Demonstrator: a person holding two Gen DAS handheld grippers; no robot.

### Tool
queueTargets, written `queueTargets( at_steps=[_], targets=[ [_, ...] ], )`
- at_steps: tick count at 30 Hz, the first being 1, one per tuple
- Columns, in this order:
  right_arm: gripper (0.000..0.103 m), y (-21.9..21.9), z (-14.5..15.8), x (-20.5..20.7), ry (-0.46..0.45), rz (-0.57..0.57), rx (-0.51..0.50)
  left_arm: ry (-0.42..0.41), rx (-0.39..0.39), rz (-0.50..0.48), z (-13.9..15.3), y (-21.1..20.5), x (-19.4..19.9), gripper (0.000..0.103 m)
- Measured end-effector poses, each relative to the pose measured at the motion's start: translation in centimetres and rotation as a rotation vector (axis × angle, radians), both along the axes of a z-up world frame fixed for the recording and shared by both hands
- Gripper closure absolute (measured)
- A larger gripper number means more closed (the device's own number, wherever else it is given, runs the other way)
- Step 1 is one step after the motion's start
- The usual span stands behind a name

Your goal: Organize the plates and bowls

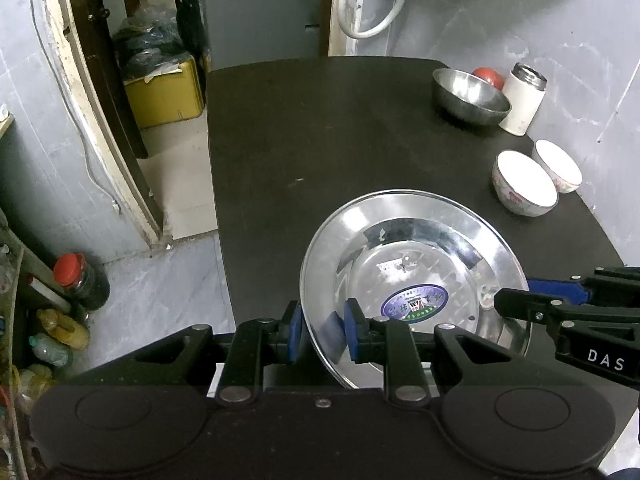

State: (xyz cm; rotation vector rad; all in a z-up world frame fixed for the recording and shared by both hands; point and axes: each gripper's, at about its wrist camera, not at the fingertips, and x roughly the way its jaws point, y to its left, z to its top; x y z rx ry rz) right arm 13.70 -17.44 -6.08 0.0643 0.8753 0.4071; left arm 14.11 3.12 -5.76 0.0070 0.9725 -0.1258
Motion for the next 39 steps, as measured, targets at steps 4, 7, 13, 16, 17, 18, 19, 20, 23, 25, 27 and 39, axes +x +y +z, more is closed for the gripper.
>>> queueTargets(
  at_steps=[4,7,13,16,17,18,19,20,23,25,27,39],
  targets=[
    [0.077,0.1,0.0,0.0,0.005,-0.003,-0.007,0.004,0.006,-0.008,-0.1,-0.3,0.2,0.078],
    [0.077,0.1,0.0,-0.1,0.006,-0.005,-0.009,0.007,0.009,-0.011,-0.2,-0.4,0.3,0.078],
    [0.077,0.1,-0.1,-0.1,0.011,-0.008,-0.011,0.013,0.013,-0.016,-0.3,-0.6,0.4,0.078],
    [0.077,0.1,-0.1,-0.1,0.012,-0.008,-0.012,0.015,0.017,-0.018,-0.4,-0.6,0.4,0.077],
    [0.077,0.1,-0.1,-0.1,0.012,-0.008,-0.011,0.016,0.018,-0.018,-0.4,-0.7,0.4,0.077],
    [0.077,0.1,-0.1,-0.1,0.012,-0.008,-0.012,0.017,0.020,-0.020,-0.4,-0.7,0.5,0.077],
    [0.077,0.1,-0.1,-0.1,0.012,-0.008,-0.011,0.018,0.021,-0.020,-0.4,-0.7,0.5,0.077],
    [0.077,0.1,-0.1,-0.1,0.012,-0.008,-0.011,0.019,0.022,-0.020,-0.5,-0.8,0.5,0.077],
    [0.077,0.2,-0.1,-0.1,0.013,-0.008,-0.014,0.020,0.022,-0.020,-0.5,-0.8,0.4,0.077],
    [0.077,0.3,-0.1,-0.2,0.012,-0.008,-0.015,0.021,0.022,-0.021,-0.6,-0.9,0.4,0.077],
    [0.077,0.3,-0.2,-0.1,0.013,-0.009,-0.018,0.022,0.022,-0.022,-0.7,-0.9,0.5,0.077],
    [0.077,0.5,-0.4,-0.2,0.008,-0.021,-0.036,0.019,0.025,-0.032,-1.1,-1.3,0.7,0.077]
  ],
)
